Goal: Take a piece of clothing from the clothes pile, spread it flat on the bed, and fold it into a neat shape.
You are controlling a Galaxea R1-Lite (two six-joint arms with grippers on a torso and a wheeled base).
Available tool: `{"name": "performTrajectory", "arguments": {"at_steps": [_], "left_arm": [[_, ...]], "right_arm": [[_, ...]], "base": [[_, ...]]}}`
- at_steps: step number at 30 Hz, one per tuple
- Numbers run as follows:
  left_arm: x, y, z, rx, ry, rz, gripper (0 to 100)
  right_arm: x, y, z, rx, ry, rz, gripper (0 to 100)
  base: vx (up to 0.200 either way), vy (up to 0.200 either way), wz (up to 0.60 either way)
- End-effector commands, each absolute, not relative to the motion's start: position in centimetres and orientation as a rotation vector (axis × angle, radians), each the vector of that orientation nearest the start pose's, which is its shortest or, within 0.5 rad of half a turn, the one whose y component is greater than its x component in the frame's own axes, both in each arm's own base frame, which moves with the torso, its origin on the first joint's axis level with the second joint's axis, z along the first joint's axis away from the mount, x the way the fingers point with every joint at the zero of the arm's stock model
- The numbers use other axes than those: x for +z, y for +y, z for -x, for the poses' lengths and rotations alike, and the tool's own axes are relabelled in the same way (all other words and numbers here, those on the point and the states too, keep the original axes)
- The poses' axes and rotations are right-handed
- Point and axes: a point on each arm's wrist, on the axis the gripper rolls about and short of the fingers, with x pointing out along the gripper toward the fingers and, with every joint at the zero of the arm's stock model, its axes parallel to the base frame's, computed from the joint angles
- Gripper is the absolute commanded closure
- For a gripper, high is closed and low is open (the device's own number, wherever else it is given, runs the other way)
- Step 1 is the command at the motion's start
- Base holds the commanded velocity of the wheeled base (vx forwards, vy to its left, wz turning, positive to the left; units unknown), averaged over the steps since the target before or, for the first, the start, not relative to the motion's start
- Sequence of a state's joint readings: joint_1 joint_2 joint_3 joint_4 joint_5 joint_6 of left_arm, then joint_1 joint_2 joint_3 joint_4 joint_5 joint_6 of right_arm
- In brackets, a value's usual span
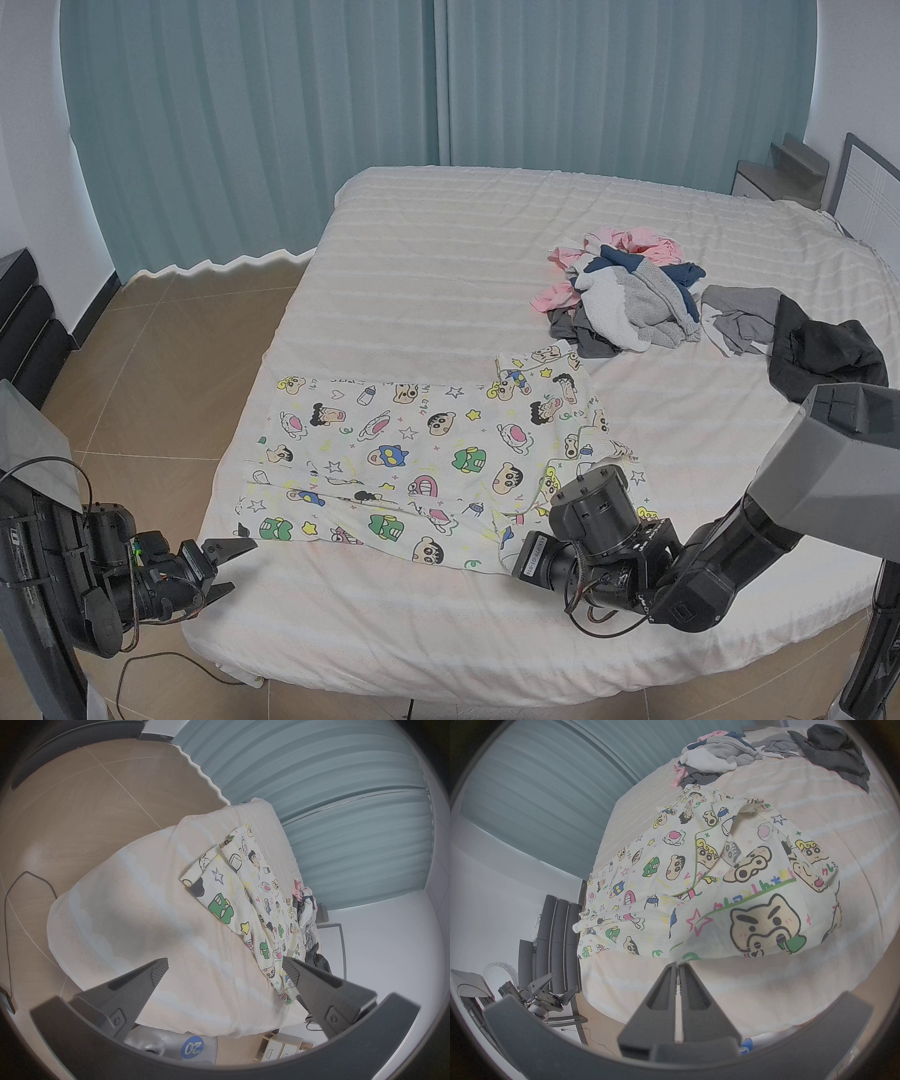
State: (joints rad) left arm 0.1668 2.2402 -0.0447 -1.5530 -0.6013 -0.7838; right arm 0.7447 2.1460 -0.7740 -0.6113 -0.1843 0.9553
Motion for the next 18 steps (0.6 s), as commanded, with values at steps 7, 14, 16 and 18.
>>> {"name": "performTrajectory", "arguments": {"at_steps": [7,14,16,18], "left_arm": [[-0.92,2.49,-22.4,-0.169,0.732,0.985,0],[-0.92,2.5,-22.41,-0.167,0.732,0.985,0],[-0.92,2.5,-22.41,-0.167,0.732,0.985,0],[-0.92,2.5,-22.41,-0.167,0.732,0.985,0]], "right_arm": [[2.88,24.15,-27.18,0.11,0.887,-0.602,100],[2.84,24.23,-27.44,0.085,0.903,-0.618,100],[2.58,24.17,-27.37,0.074,0.915,-0.614,100],[2.46,24.26,-27.21,0.073,0.923,-0.613,100]], "base": [[0.0,0.0,0.0],[0.0,0.0,0.0],[0.0,0.0,0.0],[0.0,0.0,0.0]]}}
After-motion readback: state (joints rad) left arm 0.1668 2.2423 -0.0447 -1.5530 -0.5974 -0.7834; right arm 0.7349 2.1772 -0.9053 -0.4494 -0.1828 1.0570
